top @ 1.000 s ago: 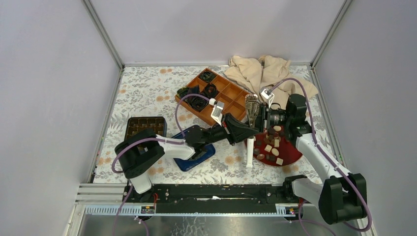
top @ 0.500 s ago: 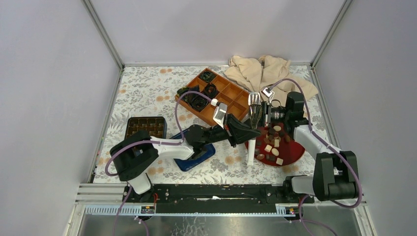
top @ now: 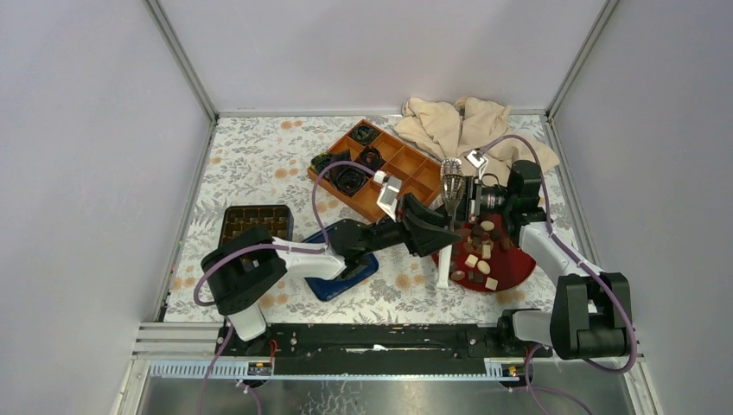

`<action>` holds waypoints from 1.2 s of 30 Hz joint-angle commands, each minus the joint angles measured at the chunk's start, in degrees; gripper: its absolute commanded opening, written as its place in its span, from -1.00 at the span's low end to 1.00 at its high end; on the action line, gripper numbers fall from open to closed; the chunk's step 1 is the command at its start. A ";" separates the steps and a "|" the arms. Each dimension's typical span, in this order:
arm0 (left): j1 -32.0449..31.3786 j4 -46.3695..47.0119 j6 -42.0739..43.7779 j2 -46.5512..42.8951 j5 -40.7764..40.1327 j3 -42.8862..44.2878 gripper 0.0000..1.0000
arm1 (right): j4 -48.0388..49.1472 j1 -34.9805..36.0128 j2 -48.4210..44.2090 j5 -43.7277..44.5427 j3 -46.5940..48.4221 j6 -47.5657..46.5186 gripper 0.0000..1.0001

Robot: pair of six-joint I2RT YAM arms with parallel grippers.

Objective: Pack the chocolate
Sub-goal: Pick up the clamp from the center of the board.

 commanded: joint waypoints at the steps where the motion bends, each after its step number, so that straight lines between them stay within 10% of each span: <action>1: -0.91 7.95 -2.15 -4.65 -4.37 -5.28 0.26 | 9.35 -1.14 -3.71 1.02 0.81 2.97 -1.00; 6: -0.73 7.85 4.51 -14.31 -9.97 -17.13 0.97 | 10.63 -1.17 -5.82 -1.52 1.15 2.67 -1.00; 13: -0.82 7.90 3.39 -16.12 -9.20 -25.64 0.97 | 11.59 -0.70 -6.63 -4.05 1.39 2.76 -1.00; 36: -4.73 8.28 -0.77 5.10 -11.19 -9.01 0.97 | 7.16 0.80 -8.29 -4.21 1.87 0.83 -1.00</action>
